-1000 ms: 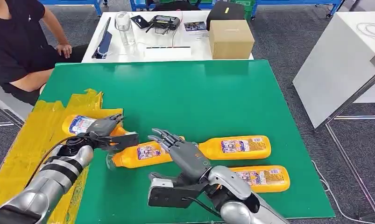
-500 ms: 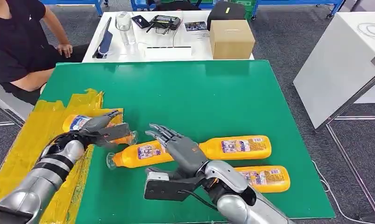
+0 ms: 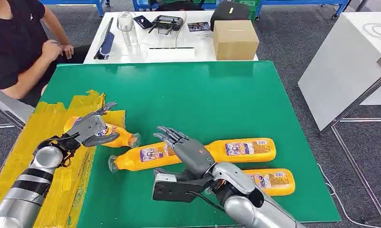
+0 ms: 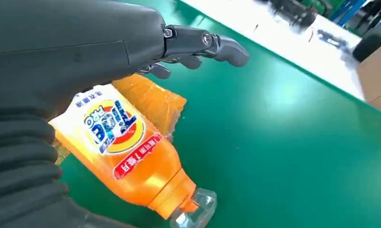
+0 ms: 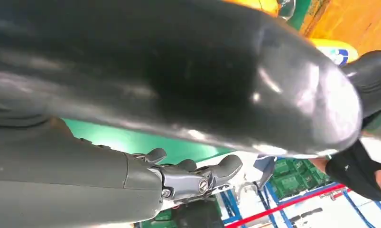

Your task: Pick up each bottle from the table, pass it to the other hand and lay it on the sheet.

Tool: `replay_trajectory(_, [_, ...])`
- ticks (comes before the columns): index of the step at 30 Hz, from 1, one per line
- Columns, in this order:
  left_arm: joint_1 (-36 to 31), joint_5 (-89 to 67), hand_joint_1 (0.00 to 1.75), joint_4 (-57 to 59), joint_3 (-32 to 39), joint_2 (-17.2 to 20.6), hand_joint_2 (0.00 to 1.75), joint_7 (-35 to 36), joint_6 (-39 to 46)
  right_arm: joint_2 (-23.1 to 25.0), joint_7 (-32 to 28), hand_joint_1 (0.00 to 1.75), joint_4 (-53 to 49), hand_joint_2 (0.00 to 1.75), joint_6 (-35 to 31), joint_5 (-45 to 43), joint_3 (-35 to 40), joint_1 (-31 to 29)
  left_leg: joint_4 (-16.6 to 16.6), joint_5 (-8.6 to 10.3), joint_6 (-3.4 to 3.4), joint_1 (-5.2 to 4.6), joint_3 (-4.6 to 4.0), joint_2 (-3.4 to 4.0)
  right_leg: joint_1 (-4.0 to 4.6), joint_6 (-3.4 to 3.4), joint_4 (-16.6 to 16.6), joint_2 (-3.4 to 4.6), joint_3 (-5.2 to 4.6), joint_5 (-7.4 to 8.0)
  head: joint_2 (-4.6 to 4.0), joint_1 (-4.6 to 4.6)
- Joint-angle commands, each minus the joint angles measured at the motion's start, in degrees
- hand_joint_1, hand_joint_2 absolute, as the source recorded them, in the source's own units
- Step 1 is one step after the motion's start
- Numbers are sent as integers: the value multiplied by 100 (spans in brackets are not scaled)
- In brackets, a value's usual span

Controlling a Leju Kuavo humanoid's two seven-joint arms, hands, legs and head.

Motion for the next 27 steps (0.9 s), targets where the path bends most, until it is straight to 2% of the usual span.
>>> replay_trajectory(1, [324, 736, 0, -643, 622, -283, 0, -7, -188, -86, -35, 0, 279, 0, -34, 60, 12, -126, 4, -2, -3, 13, 1, 6, 13, -8, -5, 9, 3, 5, 0, 0])
replay_trajectory(3, [639, 1620, 0, -1083, 1010, -715, 0, 224, -413, -142, -49, 0, 312, 0, -101, 259, -56, -7, 0, -2, -1, 8, 4, 4, 9, -5, -8, 7, 6, 3, 0, 0])
replay_trajectory(5, [702, 2120, 0, -1295, 1108, -978, 0, 438, -423, -143, -23, 0, 468, 0, -111, 340, -140, -79, -6, -2, 1, 4, 10, -4, 5, 0, -14, -1, 14, 1, 0, 0])
replay_trajectory(6, [596, 2652, 0, -1297, 1149, -1152, 0, 748, -512, -134, 31, 0, 658, 175, -76, 313, -219, -246, -5, -3, 2, 5, 11, -8, 6, -1, -17, -4, 17, -1, 0, -2])
replay_trajectory(9, [481, 3607, 0, -1382, 982, -1578, 0, 1430, -182, -145, 69, 0, 1117, 175, -22, 418, -524, -451, 10, -1, 4, 7, -5, -20, 5, 1, -6, -17, 6, 0, 0, 2])
replay_trajectory(15, [334, 4797, 0, -1295, 344, -1721, 0, 1885, 252, 4, 63, 0, 2254, 175, 259, 416, -707, -905, 6, 7, 7, -6, -4, -11, -11, 8, -3, -8, 2, 10, 0, -2])
replay_trajectory(27, [264, 4896, 0, -1218, 124, -1705, 0, 1700, 228, 217, 40, 0, 2850, 175, 427, 161, -479, -1025, 5, 9, 11, -8, -3, -7, -12, 16, -1, -4, -1, 12, 0, -2])
